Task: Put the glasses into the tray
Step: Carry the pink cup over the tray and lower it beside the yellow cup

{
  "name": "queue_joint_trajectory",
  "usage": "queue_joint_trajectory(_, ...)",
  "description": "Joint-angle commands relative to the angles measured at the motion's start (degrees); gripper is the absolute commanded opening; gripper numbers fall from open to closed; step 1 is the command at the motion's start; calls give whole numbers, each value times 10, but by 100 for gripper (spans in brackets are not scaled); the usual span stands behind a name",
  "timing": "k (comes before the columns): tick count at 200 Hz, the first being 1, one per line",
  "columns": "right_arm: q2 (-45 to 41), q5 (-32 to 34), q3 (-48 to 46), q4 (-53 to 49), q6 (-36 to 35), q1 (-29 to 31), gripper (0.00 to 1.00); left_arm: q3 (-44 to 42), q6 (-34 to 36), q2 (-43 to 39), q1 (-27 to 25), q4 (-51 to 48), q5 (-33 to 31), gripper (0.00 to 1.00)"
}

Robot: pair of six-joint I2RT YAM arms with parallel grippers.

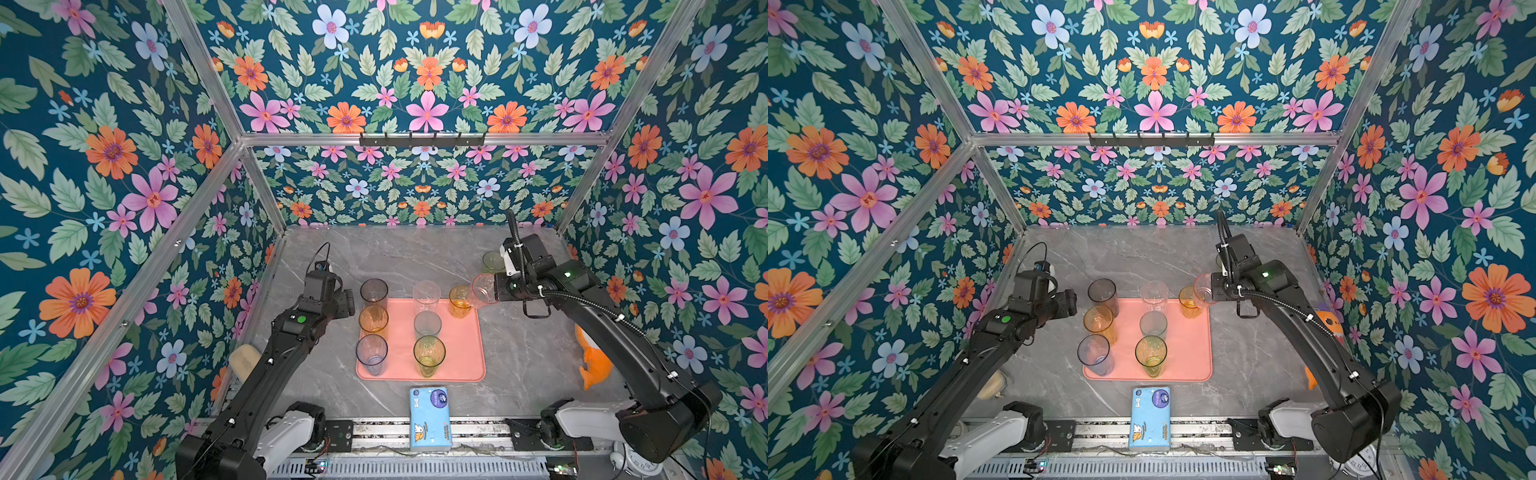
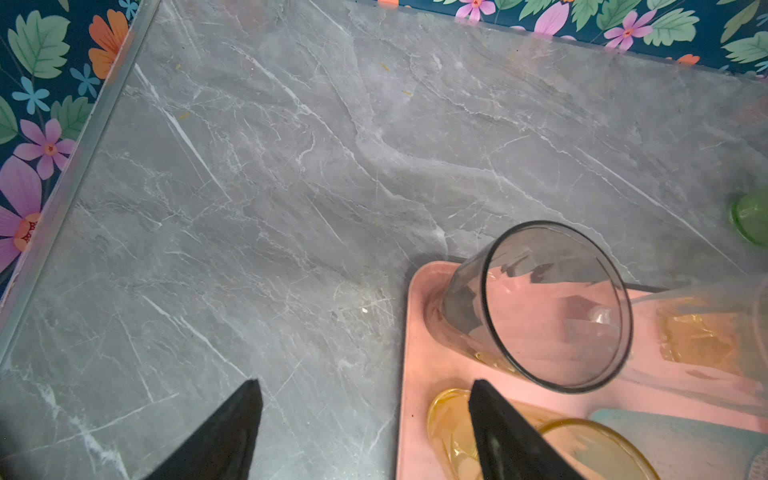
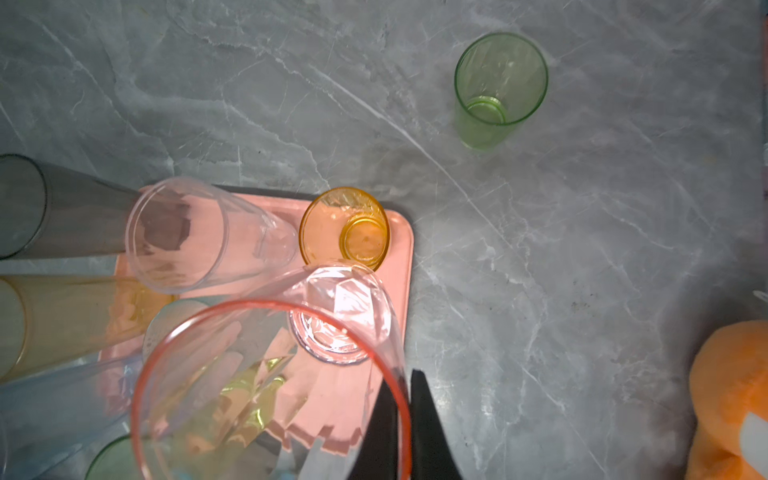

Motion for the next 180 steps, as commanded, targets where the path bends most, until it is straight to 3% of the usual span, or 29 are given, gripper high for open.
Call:
queue_joint_trajectory(1,-19,-50,-29,34,15,2,0,1,-1,2,1,5,-1,81)
queue_joint_trajectory(63,-49,-59,-135,74,46,42,0,2,1,7,1,3,-2,81)
queue_joint_trajectory(180,-54,-21,-216,127,87,90,0,1,1,15,1,4,3,81)
